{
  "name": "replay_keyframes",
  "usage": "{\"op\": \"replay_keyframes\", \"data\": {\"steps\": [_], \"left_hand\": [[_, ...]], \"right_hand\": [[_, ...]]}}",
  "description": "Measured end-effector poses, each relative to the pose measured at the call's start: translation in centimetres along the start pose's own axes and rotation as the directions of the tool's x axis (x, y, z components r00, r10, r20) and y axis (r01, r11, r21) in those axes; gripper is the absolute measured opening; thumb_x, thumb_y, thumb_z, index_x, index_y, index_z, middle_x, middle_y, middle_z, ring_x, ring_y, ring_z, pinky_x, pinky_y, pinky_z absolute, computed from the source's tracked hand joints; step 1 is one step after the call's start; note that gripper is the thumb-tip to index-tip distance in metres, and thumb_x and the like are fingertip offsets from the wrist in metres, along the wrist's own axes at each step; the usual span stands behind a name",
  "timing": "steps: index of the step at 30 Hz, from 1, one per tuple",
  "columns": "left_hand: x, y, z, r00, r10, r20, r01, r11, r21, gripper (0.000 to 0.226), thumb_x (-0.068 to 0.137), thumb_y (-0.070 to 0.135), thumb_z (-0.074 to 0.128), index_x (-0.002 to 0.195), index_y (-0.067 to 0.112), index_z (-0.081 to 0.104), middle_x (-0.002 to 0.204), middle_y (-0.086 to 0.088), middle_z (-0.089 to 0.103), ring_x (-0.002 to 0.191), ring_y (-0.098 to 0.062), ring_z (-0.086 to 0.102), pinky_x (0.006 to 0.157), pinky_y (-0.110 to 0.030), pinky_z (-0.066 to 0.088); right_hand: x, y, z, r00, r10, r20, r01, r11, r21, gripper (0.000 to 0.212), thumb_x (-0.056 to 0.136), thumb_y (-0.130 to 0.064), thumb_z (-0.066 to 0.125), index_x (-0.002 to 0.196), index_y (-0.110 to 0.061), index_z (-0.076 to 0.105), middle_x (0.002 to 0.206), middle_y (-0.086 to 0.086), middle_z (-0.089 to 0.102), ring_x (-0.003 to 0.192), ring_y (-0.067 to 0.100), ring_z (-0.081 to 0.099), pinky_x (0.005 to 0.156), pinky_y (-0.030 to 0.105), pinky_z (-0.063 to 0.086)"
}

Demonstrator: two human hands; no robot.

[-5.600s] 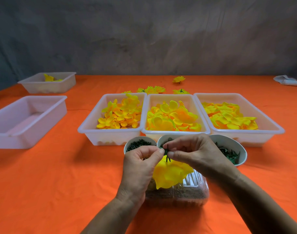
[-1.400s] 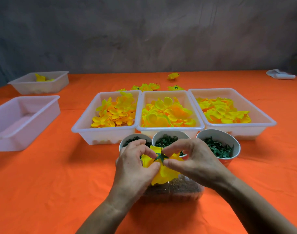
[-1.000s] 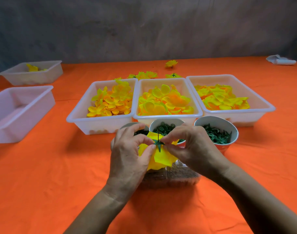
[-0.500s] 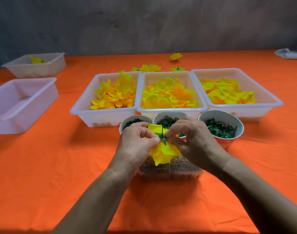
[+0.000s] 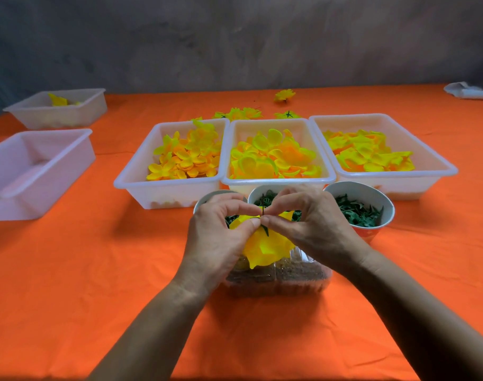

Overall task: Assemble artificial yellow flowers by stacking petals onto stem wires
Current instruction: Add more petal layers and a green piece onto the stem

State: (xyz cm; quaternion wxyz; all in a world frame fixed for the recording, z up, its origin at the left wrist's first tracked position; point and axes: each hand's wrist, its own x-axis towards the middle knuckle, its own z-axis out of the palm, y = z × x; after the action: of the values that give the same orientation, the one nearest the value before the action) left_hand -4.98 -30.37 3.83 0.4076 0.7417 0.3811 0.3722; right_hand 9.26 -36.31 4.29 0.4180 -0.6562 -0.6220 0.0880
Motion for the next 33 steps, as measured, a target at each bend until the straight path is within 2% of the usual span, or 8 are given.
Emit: {"op": "replay_keyframes", "data": {"steps": [5,9,11,18,22,25,29,33], "left_hand": [[0.2,-0.5,-0.2,0.999,0.042,0.005,-0.042,0.993,0.108,0.013,0.074,0.011,0.077,0.080,0.022,0.075,0.109,0.008,0.062,0.108,-0.005,0.055,0.084,-0.006,0.037],[0.3,-0.5,0.1,0.999,0.040,0.011,-0.041,0.977,0.210,0.010,0.074,0.013,0.078,0.080,0.020,0.076,0.110,0.011,0.060,0.114,-0.012,0.052,0.096,-0.037,0.041],[0.2,-0.4,0.2,1.000,0.008,0.013,-0.011,0.979,0.205,0.009,0.074,0.013,0.078,0.079,0.021,0.076,0.112,0.013,0.059,0.116,-0.014,0.052,0.093,-0.050,0.043],[0.1,-0.6,0.1,1.000,-0.002,0.015,0.000,0.986,0.166,0.010,0.072,0.014,0.079,0.077,0.022,0.076,0.108,0.016,0.056,0.115,-0.014,0.054,0.095,-0.049,0.043],[0.0,-0.8,0.1,0.999,-0.025,0.026,0.022,0.994,0.107,0.011,0.075,0.012,0.077,0.080,0.022,0.077,0.111,0.013,0.059,0.112,-0.011,0.056,0.094,-0.043,0.046],[-0.2,-1.1,0.1,0.999,-0.026,0.031,0.026,1.000,-0.003,0.023,0.077,0.008,0.074,0.076,0.031,0.073,0.107,0.015,0.062,0.106,-0.010,0.061,0.087,-0.035,0.051],[-0.6,-1.7,0.0,0.999,-0.030,0.030,0.032,0.996,-0.088,0.021,0.076,0.005,0.074,0.080,0.026,0.074,0.105,0.013,0.065,0.097,-0.014,0.066,0.086,-0.044,0.053],[-0.4,-1.6,0.1,0.999,0.033,0.018,-0.031,0.994,-0.104,0.016,0.078,0.012,0.072,0.089,0.023,0.074,0.104,0.012,0.067,0.103,-0.005,0.062,0.082,-0.044,0.055]], "right_hand": [[0.0,0.2,0.1,0.998,-0.060,0.006,0.060,0.998,-0.019,0.007,0.074,-0.020,0.079,0.073,-0.014,0.076,0.075,-0.006,0.063,0.077,0.015,0.059,0.073,0.034,0.045],[-0.1,0.7,0.5,0.999,-0.025,0.041,0.024,0.999,0.035,0.009,0.073,-0.018,0.080,0.071,-0.011,0.074,0.075,-0.003,0.064,0.079,0.016,0.059,0.074,0.036,0.046],[-0.4,0.9,0.6,0.999,-0.003,0.047,0.000,0.998,0.068,0.008,0.074,-0.018,0.079,0.071,-0.013,0.074,0.076,-0.003,0.064,0.082,0.017,0.058,0.075,0.037,0.046],[-1.1,0.9,0.9,1.000,-0.017,0.001,0.017,0.999,0.036,0.008,0.075,-0.018,0.079,0.073,-0.012,0.074,0.078,-0.002,0.063,0.086,0.019,0.057,0.068,0.029,0.044],[-0.9,1.0,0.6,0.999,-0.005,0.035,0.006,1.000,-0.009,0.004,0.075,-0.020,0.078,0.075,-0.017,0.076,0.080,-0.006,0.065,0.090,0.015,0.055,0.074,0.032,0.046],[-0.5,1.0,0.4,0.998,0.033,0.060,-0.035,0.999,0.036,0.003,0.075,-0.022,0.078,0.075,-0.023,0.076,0.079,-0.013,0.065,0.089,0.010,0.056,0.079,0.030,0.044],[-0.5,1.1,0.7,0.999,0.039,0.021,-0.040,0.996,0.084,0.004,0.074,-0.025,0.078,0.071,-0.024,0.076,0.073,-0.013,0.065,0.080,0.005,0.059,0.073,0.028,0.045],[-0.5,1.2,1.1,0.999,0.041,-0.004,-0.041,0.997,0.073,0.007,0.072,-0.028,0.080,0.071,-0.023,0.075,0.076,-0.012,0.065,0.085,0.010,0.058,0.076,0.028,0.043]]}}
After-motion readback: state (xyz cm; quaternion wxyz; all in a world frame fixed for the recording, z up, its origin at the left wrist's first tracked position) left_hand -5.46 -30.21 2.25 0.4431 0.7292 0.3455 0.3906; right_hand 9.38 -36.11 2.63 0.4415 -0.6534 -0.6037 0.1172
